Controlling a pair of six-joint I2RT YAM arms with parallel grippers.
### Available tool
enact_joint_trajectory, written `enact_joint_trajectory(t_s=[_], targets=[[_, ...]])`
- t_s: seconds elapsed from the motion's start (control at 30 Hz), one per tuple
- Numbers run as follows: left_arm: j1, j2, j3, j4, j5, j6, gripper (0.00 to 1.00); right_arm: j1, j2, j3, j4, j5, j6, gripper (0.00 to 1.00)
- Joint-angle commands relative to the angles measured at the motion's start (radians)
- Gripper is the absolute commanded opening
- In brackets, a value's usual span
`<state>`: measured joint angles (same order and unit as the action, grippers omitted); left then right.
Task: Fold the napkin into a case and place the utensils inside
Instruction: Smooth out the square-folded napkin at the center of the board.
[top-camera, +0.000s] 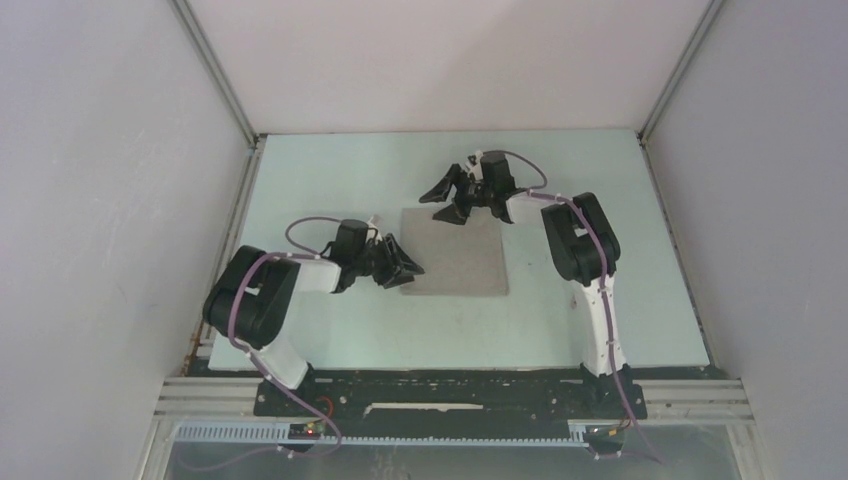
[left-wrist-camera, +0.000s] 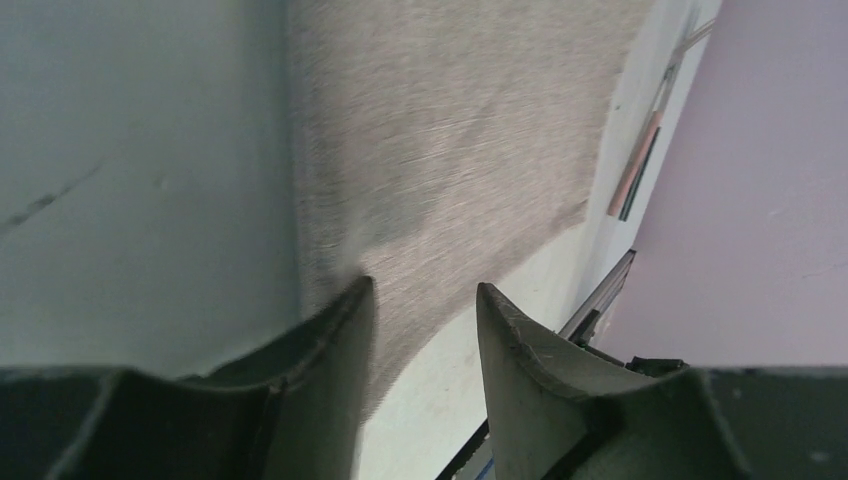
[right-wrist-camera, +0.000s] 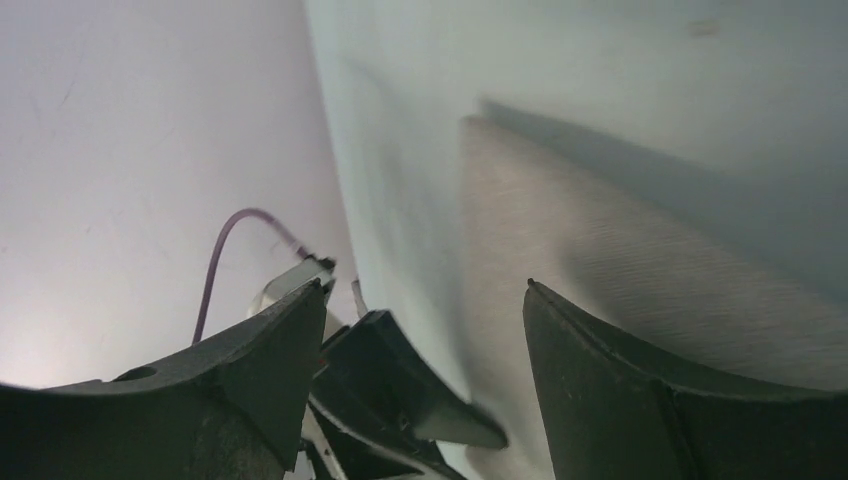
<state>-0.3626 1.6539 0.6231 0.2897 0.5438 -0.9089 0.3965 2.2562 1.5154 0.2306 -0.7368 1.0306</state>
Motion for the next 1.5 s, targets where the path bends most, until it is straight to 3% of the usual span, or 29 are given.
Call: enact_joint_trajectory(t_s=[0.0, 0.47, 0.63, 0.73, 0.83, 0.93, 1.07, 1.23, 1.47], targets=[[-0.009, 0.031, -0.051, 0.071, -0.021, 0.001, 0.49, -0.038, 0.063, 0.004, 0.090, 0.018, 0.011, 0.81], [-0.002, 0.033, -0.138, 0.130, -0.054, -0.021, 0.49, -0.145, 0.146, -0.023, 0.114, 0.045, 0.015, 0.81], [0.002, -0.005, -0.124, 0.131, -0.042, -0.014, 0.57, -0.211, 0.128, -0.044, 0.128, -0.008, 0.005, 0.81], [0.002, -0.045, -0.039, 0.071, -0.026, 0.031, 0.62, -0.257, 0.085, -0.037, 0.136, -0.083, -0.012, 0.98], [0.002, -0.104, 0.068, -0.008, -0.018, 0.061, 0.79, -0.276, -0.035, -0.019, -0.011, -0.096, -0.119, 1.00], [0.002, -0.139, 0.177, -0.091, -0.028, 0.082, 0.84, -0.277, -0.139, -0.031, -0.107, -0.103, -0.178, 1.00], [0.002, -0.079, 0.305, -0.108, -0.022, 0.054, 0.93, -0.256, -0.192, -0.113, -0.072, -0.127, -0.151, 1.00], [0.012, 0.117, 0.422, 0.002, -0.014, -0.018, 0.96, -0.237, -0.170, -0.190, 0.044, -0.147, -0.092, 1.00], [0.016, 0.273, 0.538, -0.011, -0.047, -0.018, 0.94, -0.285, -0.075, -0.231, 0.114, -0.159, -0.082, 1.00]])
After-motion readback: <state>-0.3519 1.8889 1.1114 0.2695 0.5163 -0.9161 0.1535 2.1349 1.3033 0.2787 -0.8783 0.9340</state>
